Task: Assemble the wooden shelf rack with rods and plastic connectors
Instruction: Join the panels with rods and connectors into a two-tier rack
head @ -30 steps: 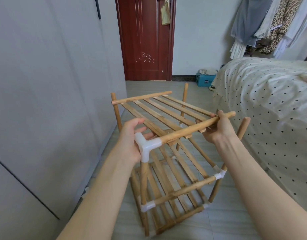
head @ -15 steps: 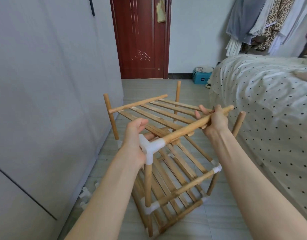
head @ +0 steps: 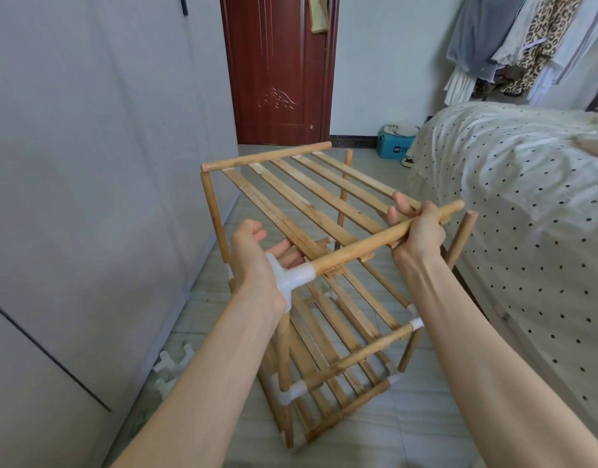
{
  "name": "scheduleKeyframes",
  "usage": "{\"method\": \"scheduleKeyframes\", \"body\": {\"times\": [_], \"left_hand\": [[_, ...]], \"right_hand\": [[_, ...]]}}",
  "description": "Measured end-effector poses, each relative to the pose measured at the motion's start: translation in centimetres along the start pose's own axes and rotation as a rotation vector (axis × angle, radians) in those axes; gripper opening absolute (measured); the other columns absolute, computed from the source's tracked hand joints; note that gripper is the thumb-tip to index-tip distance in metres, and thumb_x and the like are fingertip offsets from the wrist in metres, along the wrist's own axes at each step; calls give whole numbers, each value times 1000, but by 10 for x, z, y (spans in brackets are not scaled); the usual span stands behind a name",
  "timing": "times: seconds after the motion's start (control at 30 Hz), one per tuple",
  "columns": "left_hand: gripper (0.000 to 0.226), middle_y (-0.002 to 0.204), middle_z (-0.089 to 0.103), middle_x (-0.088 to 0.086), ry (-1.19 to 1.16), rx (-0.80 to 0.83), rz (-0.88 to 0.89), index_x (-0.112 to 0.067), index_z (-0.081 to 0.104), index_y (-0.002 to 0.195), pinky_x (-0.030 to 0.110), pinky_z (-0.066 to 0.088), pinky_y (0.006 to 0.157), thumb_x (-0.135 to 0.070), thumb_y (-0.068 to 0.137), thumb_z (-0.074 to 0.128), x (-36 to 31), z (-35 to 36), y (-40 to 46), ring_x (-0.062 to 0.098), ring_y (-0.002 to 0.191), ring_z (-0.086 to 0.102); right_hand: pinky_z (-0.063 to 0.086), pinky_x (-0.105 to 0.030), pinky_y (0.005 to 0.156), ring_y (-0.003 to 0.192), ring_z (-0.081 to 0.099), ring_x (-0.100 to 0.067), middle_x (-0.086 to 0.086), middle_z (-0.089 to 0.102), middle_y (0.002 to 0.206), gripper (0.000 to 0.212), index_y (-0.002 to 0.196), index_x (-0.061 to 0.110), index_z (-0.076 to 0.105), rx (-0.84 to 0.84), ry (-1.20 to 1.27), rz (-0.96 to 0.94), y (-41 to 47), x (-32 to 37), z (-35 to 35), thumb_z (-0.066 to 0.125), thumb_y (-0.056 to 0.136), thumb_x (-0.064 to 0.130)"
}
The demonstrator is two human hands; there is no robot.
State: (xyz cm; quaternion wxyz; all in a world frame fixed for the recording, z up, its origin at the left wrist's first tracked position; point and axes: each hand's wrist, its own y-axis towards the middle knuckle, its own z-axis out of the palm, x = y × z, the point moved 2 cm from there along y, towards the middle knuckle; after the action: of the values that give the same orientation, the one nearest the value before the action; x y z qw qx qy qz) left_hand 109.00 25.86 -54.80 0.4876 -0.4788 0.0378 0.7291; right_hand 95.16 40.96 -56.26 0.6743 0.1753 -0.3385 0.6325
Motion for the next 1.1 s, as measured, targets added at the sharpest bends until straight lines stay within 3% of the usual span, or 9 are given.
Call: {"method": "scheduleKeyframes", "body": {"times": [0.2,0.37,0.47,0.6,0.67,0.77,0.87,0.93,1.1], "left_hand": [[32,94,68,14,101,23,0,-13,58,113,31,55,54,-32,90,47,0,0,3,26,77,70],[26,90,69,11,225,92,-31,-12,62,106,30,52,59,-27,87,52,-2,0,7,22,68,70],[27,88,69,10,273,105,-33,-12,63,106,28,51,54,-26,85,53,-2,0,7,20,62,70],[11,65,70,6,223,90,-5,-18,60,89,29,51,53,-24,84,52,-2,1,7,19,54,69],[11,55,68,3,212,97,0,-18,59,90,29,51,52,-23,85,51,-2,2,7,18,52,69],[22,66,71,9,214,94,-9,-15,61,103,24,50,43,-24,85,52,-2,0,9,19,52,69],[35,86,69,15,188,94,-12,-13,54,120,28,52,53,-21,86,50,-1,0,11,25,69,69],[36,87,68,16,171,102,-11,-13,51,123,29,53,53,-20,87,49,0,1,13,26,71,69],[11,72,71,8,278,112,23,-18,52,101,22,47,39,-21,92,47,0,1,17,18,54,68]], "right_hand": [[52,-20,47,46,59,-12,-5,71,86,18,113,11,38,-32,-41,14,-4,1,-7,39,100,24],[56,-24,58,53,61,-13,-5,71,90,26,122,10,38,-27,-79,5,-4,4,-13,38,101,25],[55,-25,54,51,62,-13,-5,71,90,24,120,11,38,-24,-82,-4,-4,5,-14,37,101,26],[52,-22,48,46,60,-11,-6,71,93,20,116,14,38,-8,-77,1,-4,4,-16,36,101,27],[52,-21,47,45,59,-11,-5,71,93,17,113,15,38,0,-84,3,-3,3,-16,36,101,27],[53,-22,47,46,62,-12,-6,70,93,17,113,15,38,22,-86,9,-1,2,-15,38,101,28],[57,-26,54,58,66,-18,-10,66,105,21,116,13,37,62,-41,54,1,1,-14,41,100,27],[59,-30,59,69,65,-22,-11,60,112,26,119,9,41,65,-46,76,3,0,-14,43,100,27],[55,-32,65,68,58,-18,-4,50,73,21,91,13,47,90,-198,13,4,-4,-27,41,99,32]]}}
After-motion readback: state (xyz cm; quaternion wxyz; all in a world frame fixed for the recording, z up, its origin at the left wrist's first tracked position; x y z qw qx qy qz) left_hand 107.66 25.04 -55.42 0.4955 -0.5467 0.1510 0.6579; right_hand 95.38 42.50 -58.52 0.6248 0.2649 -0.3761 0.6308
